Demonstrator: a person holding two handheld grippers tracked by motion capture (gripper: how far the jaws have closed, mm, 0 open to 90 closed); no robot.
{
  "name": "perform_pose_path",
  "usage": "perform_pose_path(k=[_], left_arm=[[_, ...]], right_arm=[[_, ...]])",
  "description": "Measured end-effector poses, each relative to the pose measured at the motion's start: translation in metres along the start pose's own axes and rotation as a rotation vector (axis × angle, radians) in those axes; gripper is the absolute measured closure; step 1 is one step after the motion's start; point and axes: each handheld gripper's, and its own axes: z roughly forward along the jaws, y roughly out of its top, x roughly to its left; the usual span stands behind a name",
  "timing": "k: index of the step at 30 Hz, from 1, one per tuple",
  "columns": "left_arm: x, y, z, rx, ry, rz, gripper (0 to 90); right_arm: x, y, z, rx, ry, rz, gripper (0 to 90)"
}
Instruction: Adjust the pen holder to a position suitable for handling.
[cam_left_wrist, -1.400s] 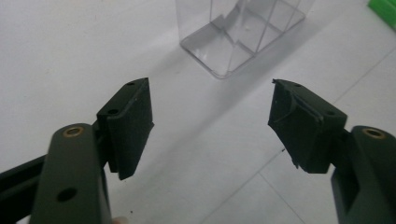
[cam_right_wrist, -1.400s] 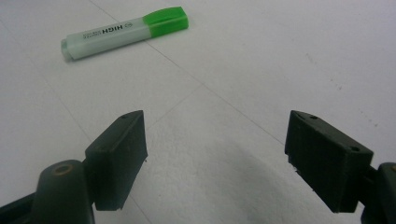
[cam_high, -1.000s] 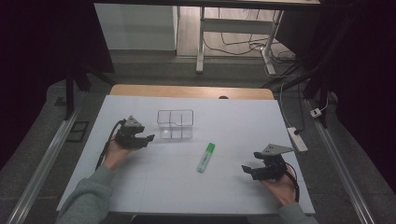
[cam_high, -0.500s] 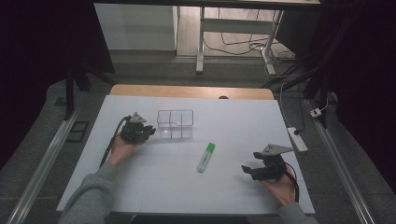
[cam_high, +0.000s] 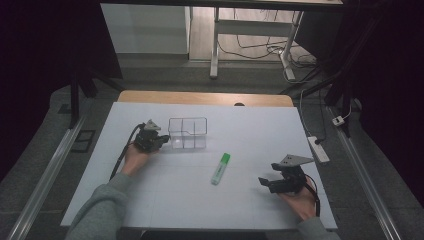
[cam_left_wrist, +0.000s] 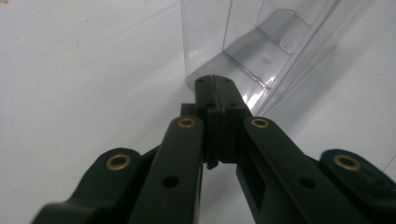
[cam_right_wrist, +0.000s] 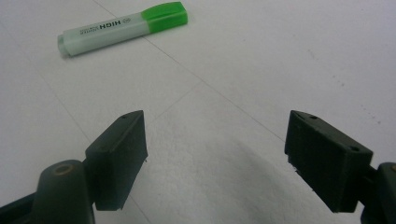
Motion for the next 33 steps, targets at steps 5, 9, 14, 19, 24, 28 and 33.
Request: perform_pose_path(k=[5, 9, 14, 19, 24, 28, 33], left_arm=[[0.000, 0.003, 0.003, 0.001, 0.000, -0.005, 88.8], [0.001, 0.003, 0.004, -0.001, 0.000, -0.017, 88.8], [0.000, 0.005, 0.007, -0.004, -0.007, -0.028, 88.8], [-0.005, 0.011, 0.013, -0.002, -0.014, -0.019, 88.8], [-0.009, 0.018, 0.021, -0.001, -0.023, -0.015, 88.8], [-0.012, 0.023, 0.027, 0.003, -0.031, -0.014, 88.7], [-0.017, 0.027, 0.034, 0.005, -0.042, -0.007, 88.7]], right_arm=[[0.001, -0.001, 0.000, 0.002, -0.001, -0.001, 20.3], [0.002, -0.001, -0.001, 0.003, -0.005, -0.001, 20.3], [0.002, -0.001, -0.001, 0.004, -0.004, 0.000, 20.3], [0.003, -0.002, -0.002, 0.001, -0.005, 0.003, 20.4], [0.003, -0.002, -0.002, 0.004, -0.006, 0.000, 20.4], [0.003, -0.002, -0.002, 0.001, -0.005, 0.002, 20.4], [0.004, -0.002, -0.002, 0.002, -0.005, 0.001, 20.3]])
